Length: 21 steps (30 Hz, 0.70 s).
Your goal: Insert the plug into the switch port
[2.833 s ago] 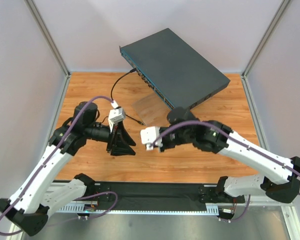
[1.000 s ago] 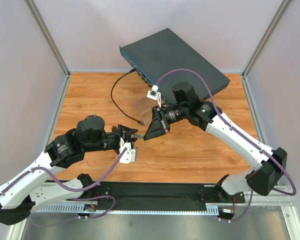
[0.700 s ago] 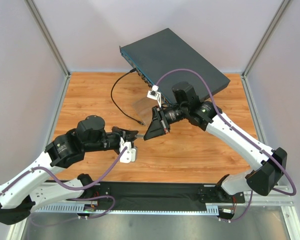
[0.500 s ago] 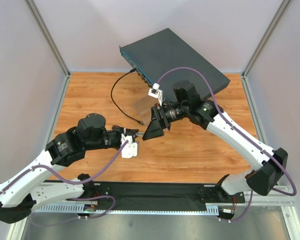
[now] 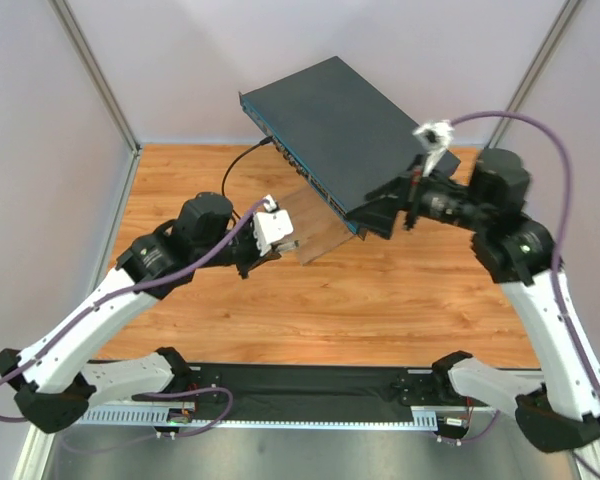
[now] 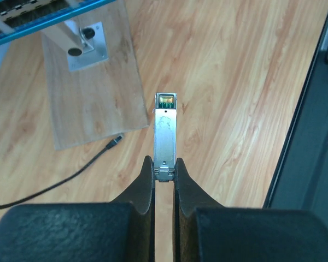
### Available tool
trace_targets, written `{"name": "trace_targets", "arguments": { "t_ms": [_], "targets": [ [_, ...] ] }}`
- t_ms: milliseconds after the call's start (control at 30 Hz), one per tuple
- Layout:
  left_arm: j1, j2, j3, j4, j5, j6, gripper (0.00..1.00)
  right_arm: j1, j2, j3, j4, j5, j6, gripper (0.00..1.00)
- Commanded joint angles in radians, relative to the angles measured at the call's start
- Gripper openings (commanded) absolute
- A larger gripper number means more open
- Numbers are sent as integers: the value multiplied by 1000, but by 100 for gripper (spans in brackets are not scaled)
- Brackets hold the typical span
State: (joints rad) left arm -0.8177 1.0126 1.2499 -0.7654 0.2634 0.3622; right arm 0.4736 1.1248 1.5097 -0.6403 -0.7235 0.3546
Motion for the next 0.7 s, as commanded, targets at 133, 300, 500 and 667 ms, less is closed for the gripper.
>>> {"name": "trace_targets", "arguments": {
  "t_ms": [133, 300, 500, 667],
  "targets": [
    [52, 145, 177, -26, -38, -247, 0, -375, -216, -190, -18, 82, 141, 100],
    [166, 329, 380, -153, 124, -284, 0, -512, -254, -327, -15, 41, 217, 100],
    [278, 412, 457, -167, 162, -296, 0, -564, -169, -404, 117, -63, 296, 100],
    [313, 420, 451, -156, 158, -237, 0, -563, -122, -515, 423, -129, 458, 100]
  ]
}}
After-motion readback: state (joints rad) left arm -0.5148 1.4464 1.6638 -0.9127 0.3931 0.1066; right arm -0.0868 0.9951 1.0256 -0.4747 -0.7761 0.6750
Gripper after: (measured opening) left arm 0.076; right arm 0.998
